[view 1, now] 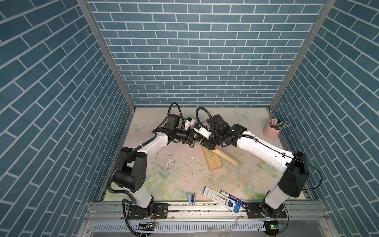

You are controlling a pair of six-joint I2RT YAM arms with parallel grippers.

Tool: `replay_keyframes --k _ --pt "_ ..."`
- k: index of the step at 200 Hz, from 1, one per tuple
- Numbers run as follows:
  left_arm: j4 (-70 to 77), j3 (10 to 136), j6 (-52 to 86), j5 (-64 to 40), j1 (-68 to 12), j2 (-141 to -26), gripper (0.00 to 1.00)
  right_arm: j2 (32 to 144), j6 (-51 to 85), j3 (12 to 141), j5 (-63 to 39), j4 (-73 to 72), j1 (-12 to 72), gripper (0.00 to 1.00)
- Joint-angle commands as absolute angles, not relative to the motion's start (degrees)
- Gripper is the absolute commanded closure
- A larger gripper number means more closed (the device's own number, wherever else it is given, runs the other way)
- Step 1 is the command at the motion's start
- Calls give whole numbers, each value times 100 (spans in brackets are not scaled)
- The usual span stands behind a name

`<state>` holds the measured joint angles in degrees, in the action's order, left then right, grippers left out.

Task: Use a claw hammer to pull out a nail
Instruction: Pick up the hammer at the center of the board.

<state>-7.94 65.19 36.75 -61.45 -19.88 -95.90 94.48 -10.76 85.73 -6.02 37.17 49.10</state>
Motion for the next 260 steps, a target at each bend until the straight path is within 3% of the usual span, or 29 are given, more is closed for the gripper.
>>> replay_keyframes --k 1,74,123,175,208,260 --pt "-123 6567 3982 -6484 -1848 -9334 100 9167 -1168 8464 -406 3630 4947 48" --pt "610 6429 4553 -6417 -1623 -9223 100 8747 -484 8424 46 3452 4830 45" --pt "2123 6013 5485 -5913 -1617 -9010 100 8613 929 8317 171 2892 4579 52" --pt "4085 5505 6797 -5235 -1578 -9084 100 8125 2668 7568 -662 1656 3907 53" --pt "4317 5397 6921 -4876 -1508 -9060 100 8122 3509 7296 -1133 1246 3666 53" --pt "4808 5195 7083 -4317 -1433 -8984 100 8253 5257 6157 -2018 -1052 3314 49"
